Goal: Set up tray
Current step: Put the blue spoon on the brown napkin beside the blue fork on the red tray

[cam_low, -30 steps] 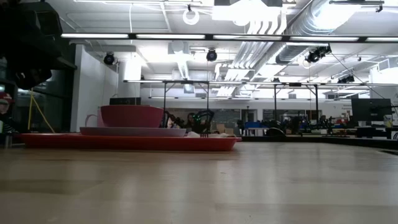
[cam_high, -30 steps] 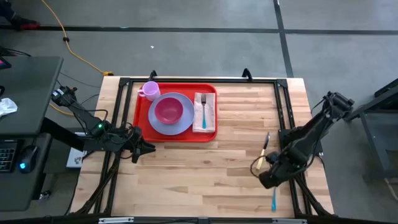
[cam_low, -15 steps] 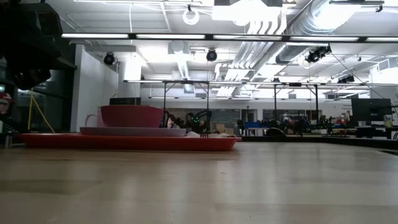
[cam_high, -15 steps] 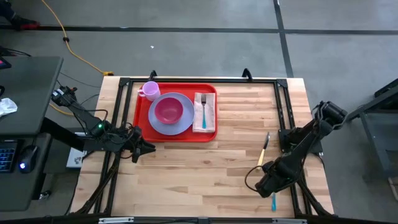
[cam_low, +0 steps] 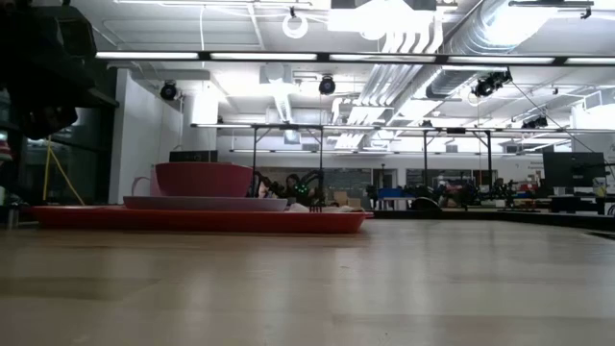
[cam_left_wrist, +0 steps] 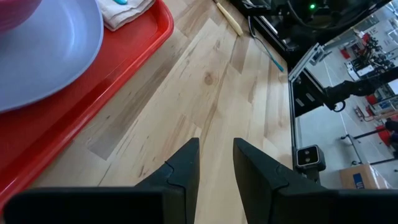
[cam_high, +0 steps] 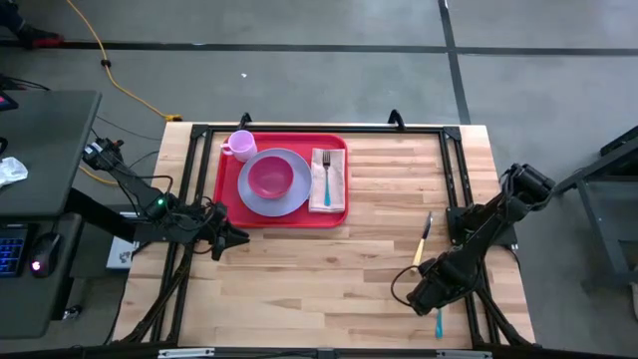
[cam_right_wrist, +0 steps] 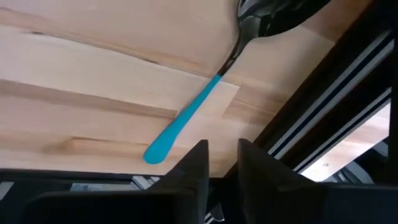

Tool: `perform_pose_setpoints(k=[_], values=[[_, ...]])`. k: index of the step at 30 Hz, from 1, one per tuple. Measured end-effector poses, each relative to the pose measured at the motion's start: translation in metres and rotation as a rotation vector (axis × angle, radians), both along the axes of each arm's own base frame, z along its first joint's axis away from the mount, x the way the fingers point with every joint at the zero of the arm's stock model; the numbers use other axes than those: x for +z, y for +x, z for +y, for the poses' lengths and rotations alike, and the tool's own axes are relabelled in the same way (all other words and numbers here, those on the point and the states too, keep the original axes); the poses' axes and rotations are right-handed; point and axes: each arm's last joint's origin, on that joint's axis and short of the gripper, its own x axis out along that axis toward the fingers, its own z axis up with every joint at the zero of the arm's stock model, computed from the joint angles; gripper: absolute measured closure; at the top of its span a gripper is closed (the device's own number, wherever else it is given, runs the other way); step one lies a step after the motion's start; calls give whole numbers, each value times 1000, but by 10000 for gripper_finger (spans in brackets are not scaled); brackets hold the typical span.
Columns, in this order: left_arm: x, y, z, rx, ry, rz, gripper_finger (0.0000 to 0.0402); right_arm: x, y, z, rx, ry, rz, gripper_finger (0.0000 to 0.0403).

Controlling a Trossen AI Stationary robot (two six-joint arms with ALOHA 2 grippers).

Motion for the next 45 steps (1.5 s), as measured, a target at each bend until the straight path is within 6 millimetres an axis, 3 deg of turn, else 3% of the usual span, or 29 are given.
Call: perform_pose_setpoints(k=[10, 22, 45], values=[[0, 0, 0, 3, -7, 0, 273, -17, -9, -10, -25, -54, 43, 279], [0, 0, 0, 13, -31, 2, 273, -39, -7, -22, -70, -36, -8, 276], [0, 0, 0, 16, -34, 3, 273, -39, -2, -19, -79, -3, -67, 277]])
